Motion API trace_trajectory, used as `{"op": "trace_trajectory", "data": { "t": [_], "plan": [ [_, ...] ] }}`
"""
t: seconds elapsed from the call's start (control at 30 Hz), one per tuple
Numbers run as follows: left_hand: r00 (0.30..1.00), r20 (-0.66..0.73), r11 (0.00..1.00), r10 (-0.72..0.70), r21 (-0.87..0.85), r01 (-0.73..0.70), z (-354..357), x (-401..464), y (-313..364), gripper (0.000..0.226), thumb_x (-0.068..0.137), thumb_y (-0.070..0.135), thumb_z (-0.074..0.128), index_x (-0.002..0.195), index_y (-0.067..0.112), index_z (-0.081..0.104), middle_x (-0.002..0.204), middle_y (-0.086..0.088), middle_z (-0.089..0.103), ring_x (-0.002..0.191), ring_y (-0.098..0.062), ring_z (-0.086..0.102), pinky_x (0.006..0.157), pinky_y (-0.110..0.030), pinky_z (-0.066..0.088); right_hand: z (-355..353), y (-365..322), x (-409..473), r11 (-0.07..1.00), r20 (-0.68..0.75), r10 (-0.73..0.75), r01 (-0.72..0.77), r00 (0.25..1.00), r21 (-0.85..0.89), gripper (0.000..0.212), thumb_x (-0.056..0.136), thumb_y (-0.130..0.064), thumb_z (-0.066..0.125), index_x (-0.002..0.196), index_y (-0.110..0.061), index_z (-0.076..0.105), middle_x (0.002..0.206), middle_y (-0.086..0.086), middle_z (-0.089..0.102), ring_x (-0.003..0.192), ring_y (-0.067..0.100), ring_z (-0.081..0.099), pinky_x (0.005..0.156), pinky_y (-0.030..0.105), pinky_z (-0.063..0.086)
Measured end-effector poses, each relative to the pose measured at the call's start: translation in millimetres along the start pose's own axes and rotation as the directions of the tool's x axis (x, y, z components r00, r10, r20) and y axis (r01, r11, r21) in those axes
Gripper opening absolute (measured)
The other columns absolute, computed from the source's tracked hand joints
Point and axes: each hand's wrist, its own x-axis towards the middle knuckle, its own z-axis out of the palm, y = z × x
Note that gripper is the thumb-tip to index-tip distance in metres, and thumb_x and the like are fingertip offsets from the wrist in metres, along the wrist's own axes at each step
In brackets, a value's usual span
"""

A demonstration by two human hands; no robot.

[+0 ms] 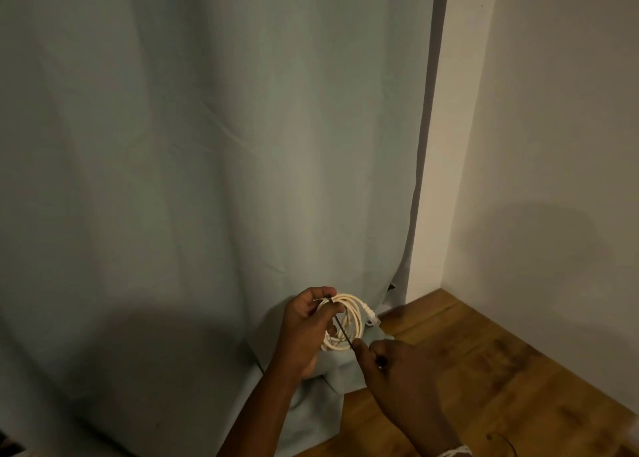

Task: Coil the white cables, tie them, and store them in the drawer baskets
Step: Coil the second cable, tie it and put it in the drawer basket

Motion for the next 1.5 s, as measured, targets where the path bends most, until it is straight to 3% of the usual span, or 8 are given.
{"op": "trace_trajectory", "data": {
  "t": [0.17,0.33,0.43,0.53,0.67,0.8,1.2,1.5],
  "plan": [
    [0.992,0.054,0.991,0.116,0.060,-0.119,-11.6,-2.1,-1.8,0.025,0.084,-0.008,0.065,0.096,0.014,0.067,0.074,-0.001,0.074,0.063,-0.011,0.066,0.053,-0.025,0.052,-59.9,-27.2,0.3,0.931,0.355,0.153,-0.255,0.922,0.260,0.011,0.091,-0.043,0.060,0.100,-0.041,0.066,0.071,-0.004,0.074,0.055,0.013,0.069,0.054,0.018,0.054],
    [0.961,0.227,0.982,0.157,0.065,-0.176,-15.9,-10.1,5.4,0.025,0.087,-0.008,0.061,0.097,0.014,0.065,0.080,-0.006,0.075,0.071,-0.015,0.069,0.058,-0.025,0.054,-92.1,-10.8,46.1,0.916,-0.037,0.163,-0.137,0.986,0.378,0.011,0.094,-0.021,0.063,0.096,-0.021,0.074,0.082,0.005,0.075,0.049,0.015,0.065,0.049,0.033,0.058],
    [0.915,0.359,0.966,0.183,0.105,-0.234,-6.6,-18.7,12.6,0.028,0.087,-0.010,0.060,0.094,0.016,0.065,0.079,-0.004,0.074,0.070,-0.014,0.067,0.058,-0.025,0.054,-63.4,-2.0,69.3,0.803,0.316,0.098,-0.262,0.944,0.535,0.016,0.095,-0.015,0.061,0.099,-0.013,0.076,0.099,0.010,0.076,0.083,0.024,0.073,0.080,0.045,0.061],
    [0.887,0.399,0.938,0.230,0.153,-0.312,-5.8,-23.6,17.1,0.032,0.087,-0.005,0.063,0.089,0.027,0.068,0.080,-0.005,0.074,0.070,-0.020,0.066,0.061,-0.029,0.056,-42.4,4.2,69.4,0.564,0.575,-0.030,-0.461,0.818,0.685,0.025,0.097,-0.012,0.053,0.104,-0.001,0.074,0.103,0.022,0.073,0.092,0.030,0.070,0.085,0.037,0.059],
    [0.841,0.448,0.878,0.303,0.211,-0.429,-7.4,-29.8,22.4,0.023,0.085,0.002,0.068,0.093,0.024,0.067,0.100,-0.001,0.066,0.073,-0.029,0.067,0.062,-0.032,0.057,-39.3,21.0,64.9,0.301,0.682,-0.194,-0.619,0.705,0.726,0.036,0.083,-0.014,0.076,0.112,0.005,0.070,0.103,0.025,0.072,0.086,0.028,0.073,0.083,0.037,0.061],
    [0.816,0.455,0.848,0.356,0.209,-0.487,-3.8,-32.1,22.7,0.015,0.081,0.009,0.073,0.095,0.014,0.068,0.107,0.006,0.054,0.070,-0.010,0.066,0.062,-0.017,0.051,-37.8,26.9,62.2,0.237,0.698,-0.243,-0.656,0.674,0.716,0.045,0.069,-0.014,0.088,0.108,0.003,0.073,0.100,0.023,0.074,0.084,0.027,0.075,0.082,0.037,0.061],
    [0.840,0.461,0.919,0.285,0.117,-0.376,-9.5,-35.6,2.9,0.019,0.077,0.010,0.073,0.088,0.025,0.074,0.101,0.011,0.059,0.059,-0.009,0.062,0.054,-0.021,0.049,-47.1,17.9,79.1,0.814,0.511,-0.244,-0.112,0.824,0.569,0.008,0.088,-0.006,0.069,0.088,0.000,0.073,0.076,0.016,0.070,0.066,0.020,0.065,0.066,0.030,0.055],
    [0.881,0.427,0.930,0.205,0.196,-0.311,-12.1,-28.9,-3.9,0.013,0.087,0.011,0.067,0.094,0.021,0.067,0.099,-0.001,0.067,0.054,-0.007,0.057,0.051,-0.022,0.047,-77.1,-8.8,89.6,0.927,0.499,-0.243,0.047,0.832,0.373,0.018,0.082,-0.024,0.076,0.086,-0.007,0.077,0.072,0.014,0.071,0.057,0.027,0.060,0.057,0.029,0.053]
  ]
}}
